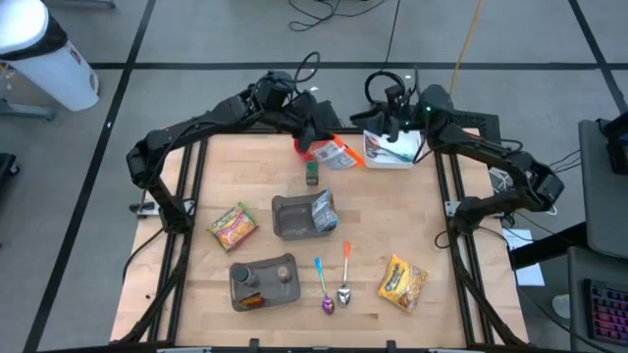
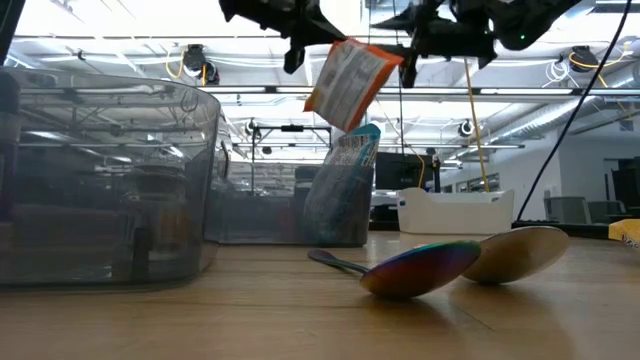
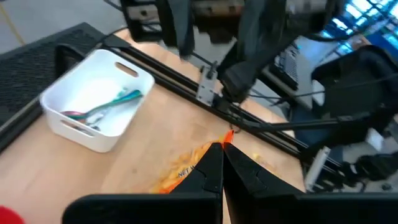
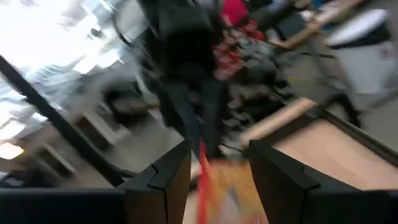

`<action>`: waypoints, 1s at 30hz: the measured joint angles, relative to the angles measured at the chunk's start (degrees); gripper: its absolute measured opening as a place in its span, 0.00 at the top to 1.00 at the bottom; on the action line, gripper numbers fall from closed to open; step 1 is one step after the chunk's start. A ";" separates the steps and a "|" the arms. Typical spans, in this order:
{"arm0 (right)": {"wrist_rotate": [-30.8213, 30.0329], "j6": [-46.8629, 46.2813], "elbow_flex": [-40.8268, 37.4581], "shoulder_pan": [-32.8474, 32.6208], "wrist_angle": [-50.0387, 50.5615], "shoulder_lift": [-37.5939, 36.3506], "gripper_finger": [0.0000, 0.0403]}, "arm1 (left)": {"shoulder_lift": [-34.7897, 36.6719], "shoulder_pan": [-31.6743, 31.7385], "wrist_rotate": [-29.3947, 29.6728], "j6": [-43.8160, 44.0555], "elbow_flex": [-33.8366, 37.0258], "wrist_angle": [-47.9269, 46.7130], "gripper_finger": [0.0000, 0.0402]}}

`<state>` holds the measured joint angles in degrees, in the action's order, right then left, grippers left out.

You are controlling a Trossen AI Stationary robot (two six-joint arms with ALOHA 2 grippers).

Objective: Pick & Place Food Item
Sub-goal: Put the orange noodle pack into the top black bin

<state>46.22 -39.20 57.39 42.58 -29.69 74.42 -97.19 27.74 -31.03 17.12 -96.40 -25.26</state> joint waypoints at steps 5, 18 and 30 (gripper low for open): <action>-5.25 11.00 0.00 -1.79 11.56 -1.61 0.62 | 0.00 0.68 1.41 0.05 0.00 -0.04 1.00; -13.15 19.47 0.00 -7.18 19.78 -1.78 0.62 | 0.00 1.49 3.07 0.05 0.00 -0.24 1.00; -14.67 20.67 0.00 -7.84 22.35 -1.78 0.69 | 0.00 1.63 3.07 -0.08 0.00 -0.24 1.00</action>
<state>31.55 -18.52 57.39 34.74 -7.34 72.64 -97.19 29.36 -27.97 17.04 -96.40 -25.50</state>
